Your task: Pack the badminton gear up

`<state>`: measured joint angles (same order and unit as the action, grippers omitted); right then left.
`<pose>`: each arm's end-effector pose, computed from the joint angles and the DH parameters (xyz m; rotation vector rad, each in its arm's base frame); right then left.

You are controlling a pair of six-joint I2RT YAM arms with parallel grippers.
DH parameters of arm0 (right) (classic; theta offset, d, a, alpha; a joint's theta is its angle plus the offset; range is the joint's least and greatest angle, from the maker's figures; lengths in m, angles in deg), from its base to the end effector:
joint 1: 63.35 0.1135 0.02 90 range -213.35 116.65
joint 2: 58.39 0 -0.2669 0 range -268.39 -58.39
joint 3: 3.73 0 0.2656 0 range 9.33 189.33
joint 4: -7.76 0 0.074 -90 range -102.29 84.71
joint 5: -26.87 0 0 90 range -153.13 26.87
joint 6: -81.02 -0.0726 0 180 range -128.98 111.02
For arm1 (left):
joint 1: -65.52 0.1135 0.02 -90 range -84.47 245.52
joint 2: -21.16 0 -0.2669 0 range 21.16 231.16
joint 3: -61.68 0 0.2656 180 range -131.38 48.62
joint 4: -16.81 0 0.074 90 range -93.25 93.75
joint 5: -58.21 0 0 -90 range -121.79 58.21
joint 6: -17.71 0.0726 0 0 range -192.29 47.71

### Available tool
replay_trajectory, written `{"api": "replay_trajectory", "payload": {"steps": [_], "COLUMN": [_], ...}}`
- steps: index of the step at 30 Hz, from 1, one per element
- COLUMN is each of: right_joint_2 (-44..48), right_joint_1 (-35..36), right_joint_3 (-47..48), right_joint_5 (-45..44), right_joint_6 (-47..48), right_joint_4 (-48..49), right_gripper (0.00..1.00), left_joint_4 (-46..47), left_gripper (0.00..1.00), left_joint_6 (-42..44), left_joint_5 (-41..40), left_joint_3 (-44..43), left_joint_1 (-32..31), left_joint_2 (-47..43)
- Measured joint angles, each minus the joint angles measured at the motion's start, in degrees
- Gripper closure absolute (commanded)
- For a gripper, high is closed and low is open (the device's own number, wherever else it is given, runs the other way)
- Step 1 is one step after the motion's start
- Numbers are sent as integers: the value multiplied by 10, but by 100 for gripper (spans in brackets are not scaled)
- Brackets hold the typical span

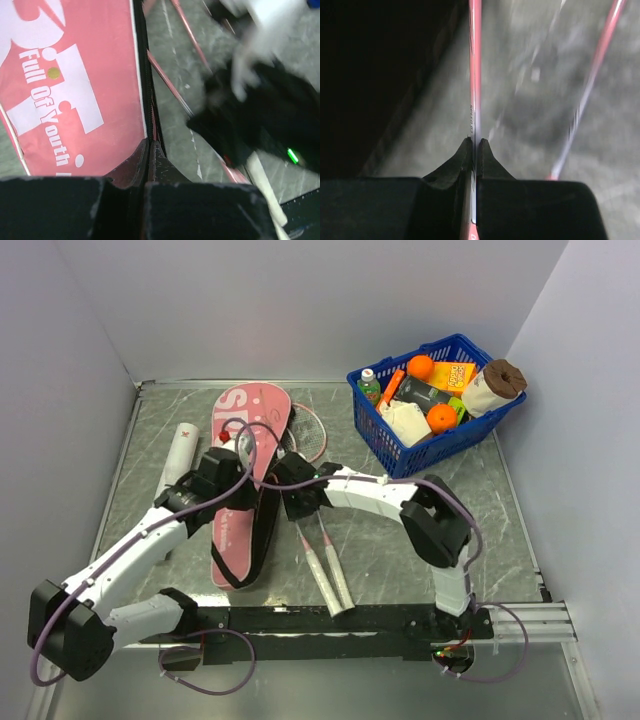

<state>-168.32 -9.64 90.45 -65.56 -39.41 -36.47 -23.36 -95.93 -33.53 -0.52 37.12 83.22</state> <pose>0.2629 0.3528 0.1654 -0.5279 2.6386 0.4411 0.2410 -0.1278 0.2557 0.0795 2.3070 -0.4404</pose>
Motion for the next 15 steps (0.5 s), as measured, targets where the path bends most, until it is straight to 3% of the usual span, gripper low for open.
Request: {"api": "replay_trajectory", "payload": {"steps": [10,12,13,15], "right_joint_2": [-115,-133,-138,-141], "right_joint_1": [-84,-95,-101,-109], "right_joint_3": [114,136,141,147], "right_joint_5": [44,59,67,84], "right_joint_6": [-15,-15,-15,-16], "right_joint_4": [88,107,112,119], "right_gripper": [100,92,81,73], "left_joint_4": [7,8,8,8], "left_gripper": [99,99,99,99], "left_joint_6": [-28,-31,-31,-32], "left_joint_5": [4,4,4,3], "left_joint_3": [16,17,17,17], "left_joint_1": [-37,-40,-41,-42], "left_joint_2": [18,19,20,24]}}
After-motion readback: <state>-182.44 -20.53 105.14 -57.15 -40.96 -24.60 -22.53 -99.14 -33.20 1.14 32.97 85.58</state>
